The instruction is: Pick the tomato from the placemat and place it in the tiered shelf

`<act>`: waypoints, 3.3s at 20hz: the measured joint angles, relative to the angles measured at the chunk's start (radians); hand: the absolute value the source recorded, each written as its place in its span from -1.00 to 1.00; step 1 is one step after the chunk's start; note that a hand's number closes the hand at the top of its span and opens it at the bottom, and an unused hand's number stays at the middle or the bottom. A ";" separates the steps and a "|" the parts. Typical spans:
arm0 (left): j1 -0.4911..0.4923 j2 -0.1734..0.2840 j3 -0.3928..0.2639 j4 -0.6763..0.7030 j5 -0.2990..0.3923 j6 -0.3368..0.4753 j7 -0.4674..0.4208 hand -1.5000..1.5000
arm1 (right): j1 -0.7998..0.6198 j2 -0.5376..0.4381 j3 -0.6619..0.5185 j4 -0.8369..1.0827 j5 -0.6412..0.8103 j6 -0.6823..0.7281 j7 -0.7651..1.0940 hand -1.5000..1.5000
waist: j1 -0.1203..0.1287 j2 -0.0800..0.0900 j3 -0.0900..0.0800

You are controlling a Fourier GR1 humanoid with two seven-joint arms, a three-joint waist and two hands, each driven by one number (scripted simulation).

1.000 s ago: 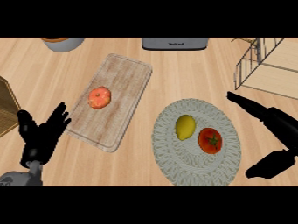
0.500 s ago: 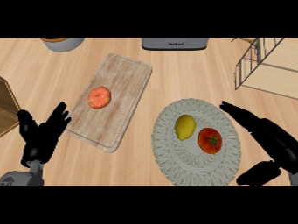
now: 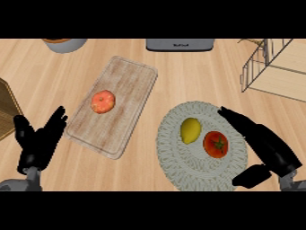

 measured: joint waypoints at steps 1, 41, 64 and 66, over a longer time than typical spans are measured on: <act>0.002 -0.001 0.009 0.011 0.000 -0.015 -0.010 0.00 | 0.007 0.002 -0.003 -0.001 0.014 -0.001 -0.006 -1.00 | -0.001 0.000 0.000; 0.004 -0.094 0.123 0.013 -0.117 -0.103 0.048 0.00 | -0.135 0.215 -0.121 0.423 0.275 -0.076 -0.116 1.00 | -0.005 -0.001 -0.006; -0.008 -0.097 0.141 0.019 -0.125 -0.113 0.062 0.00 | -0.410 0.125 -0.494 -0.420 0.074 0.213 0.704 1.00 | -0.009 -0.003 -0.005; -0.012 -0.110 0.134 0.009 -0.131 -0.103 0.068 0.00 | -0.465 0.081 -0.556 -0.417 0.030 0.243 0.738 1.00 | -0.007 -0.002 -0.005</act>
